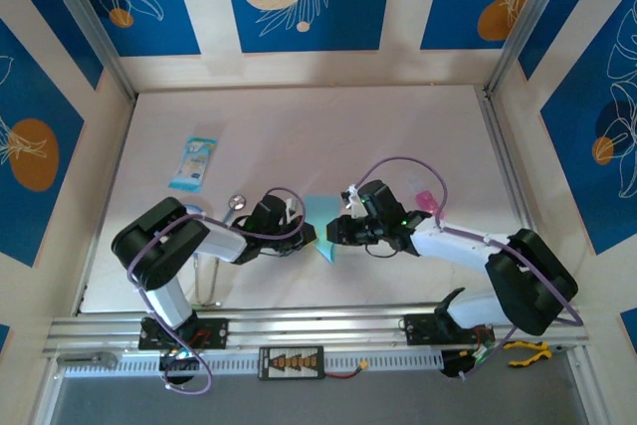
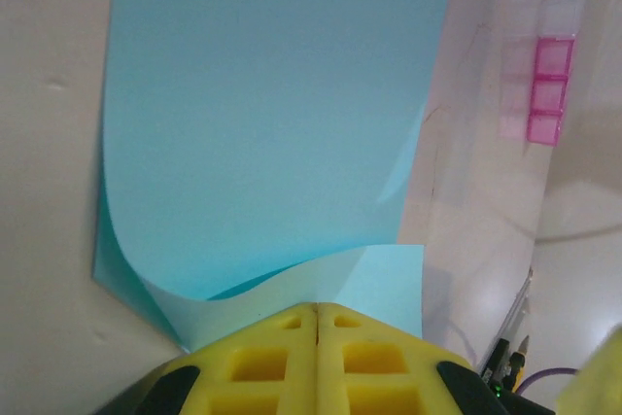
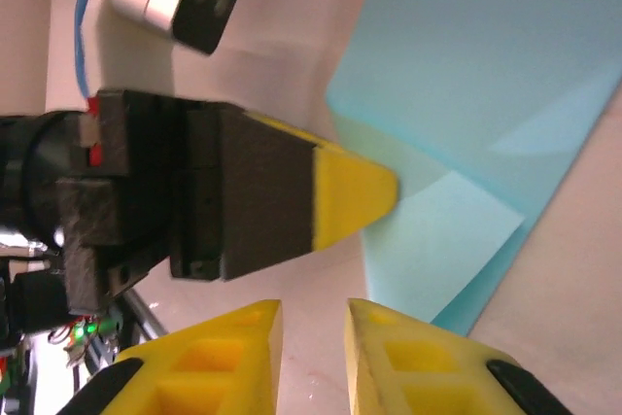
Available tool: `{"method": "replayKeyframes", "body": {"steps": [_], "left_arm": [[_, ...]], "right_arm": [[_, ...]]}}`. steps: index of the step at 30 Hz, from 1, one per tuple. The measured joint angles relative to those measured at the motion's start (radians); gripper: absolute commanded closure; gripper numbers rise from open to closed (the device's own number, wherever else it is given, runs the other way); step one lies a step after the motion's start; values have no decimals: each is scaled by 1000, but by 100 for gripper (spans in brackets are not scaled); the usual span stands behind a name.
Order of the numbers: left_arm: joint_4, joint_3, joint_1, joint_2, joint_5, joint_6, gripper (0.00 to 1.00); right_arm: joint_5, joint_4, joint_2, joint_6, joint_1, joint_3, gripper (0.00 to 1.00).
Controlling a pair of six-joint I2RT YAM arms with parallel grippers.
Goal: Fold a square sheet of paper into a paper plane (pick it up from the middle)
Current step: Third fold the triangle at the center of the table.
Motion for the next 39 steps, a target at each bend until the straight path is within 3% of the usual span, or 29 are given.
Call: {"method": "replayKeyframes", "body": {"steps": [8, 25, 39], "left_arm": [[-35, 0, -25, -24, -65, -15, 98], [-43, 1, -37, -29, -91, -15, 98], [-81, 10, -40, -38, -101, -14, 98]], "right_arm": [[5, -51, 80, 86, 94, 31, 94], [54, -97, 272, 130, 109, 129, 94], [63, -44, 215, 159, 103, 31, 93]]}}
